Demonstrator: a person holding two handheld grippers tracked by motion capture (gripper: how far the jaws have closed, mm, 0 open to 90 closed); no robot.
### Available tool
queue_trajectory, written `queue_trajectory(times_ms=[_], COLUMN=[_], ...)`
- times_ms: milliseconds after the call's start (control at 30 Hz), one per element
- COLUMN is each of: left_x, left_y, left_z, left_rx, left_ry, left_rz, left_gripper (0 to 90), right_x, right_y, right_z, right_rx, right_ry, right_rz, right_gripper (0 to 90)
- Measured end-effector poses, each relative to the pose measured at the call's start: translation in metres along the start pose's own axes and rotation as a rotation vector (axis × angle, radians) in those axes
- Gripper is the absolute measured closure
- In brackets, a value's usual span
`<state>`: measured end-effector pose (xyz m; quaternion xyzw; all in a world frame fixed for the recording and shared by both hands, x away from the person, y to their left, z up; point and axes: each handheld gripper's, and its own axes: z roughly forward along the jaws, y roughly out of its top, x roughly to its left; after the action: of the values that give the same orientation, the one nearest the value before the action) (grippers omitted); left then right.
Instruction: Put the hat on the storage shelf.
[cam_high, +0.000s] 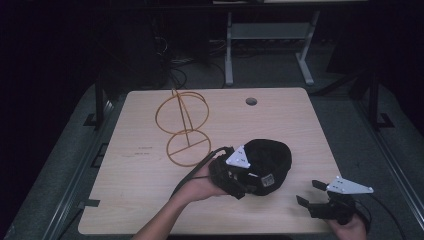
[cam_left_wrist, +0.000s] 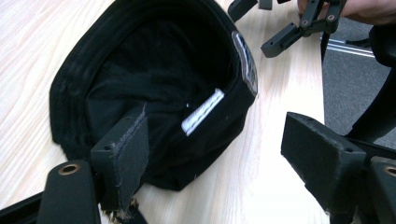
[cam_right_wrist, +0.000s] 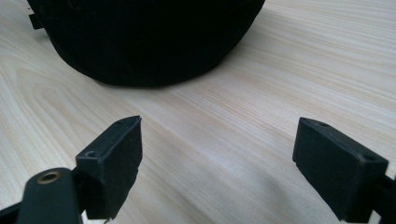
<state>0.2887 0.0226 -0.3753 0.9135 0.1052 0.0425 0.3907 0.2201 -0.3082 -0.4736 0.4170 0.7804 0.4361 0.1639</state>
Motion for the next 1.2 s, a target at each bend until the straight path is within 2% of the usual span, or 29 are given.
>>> queue_trajectory(times_ms=[133, 300, 467, 700, 833, 933, 1200], left_x=[0.0, 0.001, 0.002, 0.006, 0.005, 0.004, 0.002], left_y=[0.006, 0.009, 0.014, 0.018, 0.02, 0.022, 0.027], left_z=[0.008, 0.016, 0.022, 0.031, 0.036, 0.04, 0.045], left_rx=[0.014, 0.042, 0.038, 0.069, 0.086, 0.109, 0.103], left_ry=[-0.022, -0.041, -0.06, -0.095, -0.104, -0.083, -0.105], left_rz=[0.001, 0.021, 0.018, 0.007, 0.023, 0.046, 0.071], left_gripper=[25.9, 29.8, 31.5, 36.3, 38.8, 40.3, 59.4], right_x=[-0.001, -0.001, -0.001, -0.001, -0.002, -0.002, -0.001], right_y=[0.0, 0.0, 0.0, 0.0, 0.0, 0.0, -0.001], right_z=[-0.002, -0.002, -0.002, -0.001, -0.001, -0.001, -0.001], right_rx=[-0.007, -0.009, -0.01, -0.003, -0.004, -0.004, -0.005], right_ry=[-0.002, 0.0, 0.001, 0.005, 0.005, 0.007, 0.022], right_rz=[0.005, 0.005, 0.005, 0.009, 0.011, 0.01, 0.018], right_gripper=[15.2, 15.2, 15.2, 15.2, 15.1, 15.2, 14.9])
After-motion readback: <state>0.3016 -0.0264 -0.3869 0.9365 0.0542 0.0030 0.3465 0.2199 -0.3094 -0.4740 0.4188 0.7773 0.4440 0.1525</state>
